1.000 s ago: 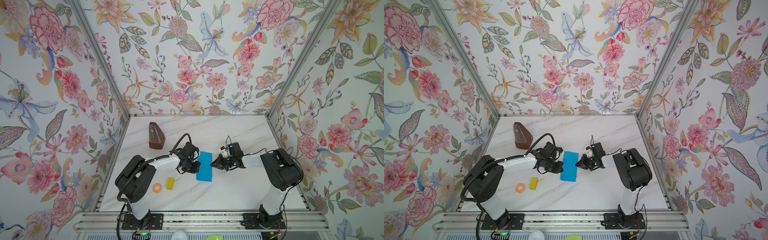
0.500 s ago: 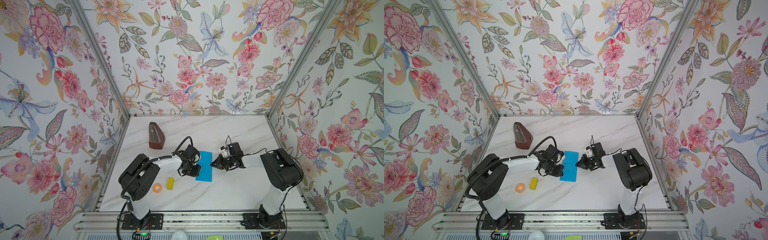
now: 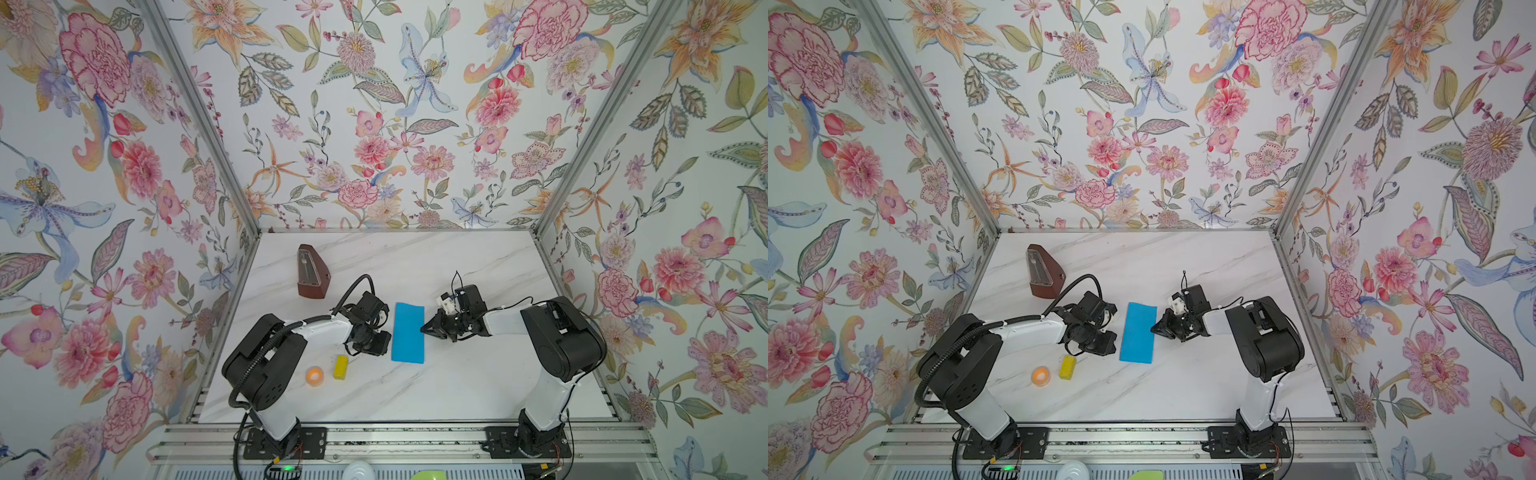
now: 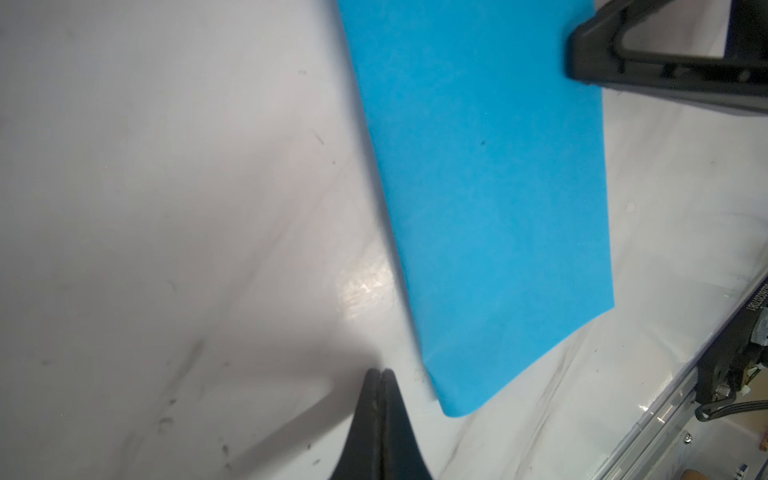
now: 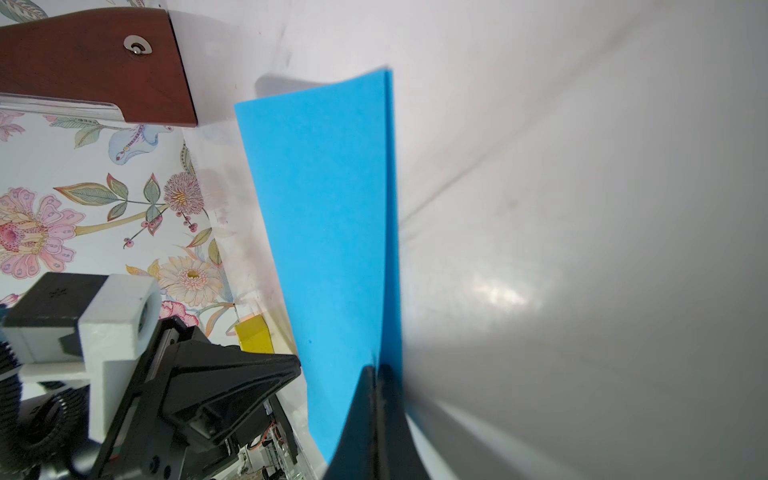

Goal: Fold a paper plane with a square sheet of paper (fold left side to right side)

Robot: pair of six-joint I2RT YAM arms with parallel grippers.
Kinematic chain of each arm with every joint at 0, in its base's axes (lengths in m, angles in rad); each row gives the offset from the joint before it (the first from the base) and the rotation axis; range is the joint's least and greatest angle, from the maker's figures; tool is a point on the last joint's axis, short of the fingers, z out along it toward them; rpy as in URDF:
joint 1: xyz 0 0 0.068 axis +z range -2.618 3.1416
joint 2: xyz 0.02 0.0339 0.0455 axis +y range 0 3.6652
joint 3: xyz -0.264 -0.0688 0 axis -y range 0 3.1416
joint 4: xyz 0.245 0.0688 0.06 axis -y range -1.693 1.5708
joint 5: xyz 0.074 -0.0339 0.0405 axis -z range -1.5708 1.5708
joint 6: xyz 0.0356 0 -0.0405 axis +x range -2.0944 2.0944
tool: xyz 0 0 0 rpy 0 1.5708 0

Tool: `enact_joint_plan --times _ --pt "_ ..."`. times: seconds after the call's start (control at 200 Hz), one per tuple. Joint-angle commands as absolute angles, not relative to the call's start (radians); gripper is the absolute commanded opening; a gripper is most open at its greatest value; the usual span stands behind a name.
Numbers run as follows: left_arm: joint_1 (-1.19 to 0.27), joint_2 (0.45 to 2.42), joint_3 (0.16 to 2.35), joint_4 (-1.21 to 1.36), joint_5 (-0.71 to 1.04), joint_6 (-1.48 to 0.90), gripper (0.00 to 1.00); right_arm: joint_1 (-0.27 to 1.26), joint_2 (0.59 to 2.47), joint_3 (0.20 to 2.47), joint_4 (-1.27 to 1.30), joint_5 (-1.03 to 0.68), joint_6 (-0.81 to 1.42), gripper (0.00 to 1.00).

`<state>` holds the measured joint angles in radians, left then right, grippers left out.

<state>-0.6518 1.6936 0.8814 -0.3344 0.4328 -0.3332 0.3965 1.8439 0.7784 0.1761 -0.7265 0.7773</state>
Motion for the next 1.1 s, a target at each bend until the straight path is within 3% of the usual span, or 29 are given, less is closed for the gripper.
enact_joint_plan --times 0.0,0.48,1.096 --pt "-0.651 1.674 0.890 -0.408 0.403 -0.340 0.00 0.391 1.888 0.753 0.048 -0.638 0.761 0.00" --pt "-0.749 1.753 0.996 -0.362 0.492 -0.387 0.00 0.392 1.884 0.749 0.044 -0.636 0.764 0.00" --pt "-0.703 1.740 0.873 -0.495 0.346 -0.320 0.00 0.388 1.887 0.749 0.041 -0.635 0.758 0.00"
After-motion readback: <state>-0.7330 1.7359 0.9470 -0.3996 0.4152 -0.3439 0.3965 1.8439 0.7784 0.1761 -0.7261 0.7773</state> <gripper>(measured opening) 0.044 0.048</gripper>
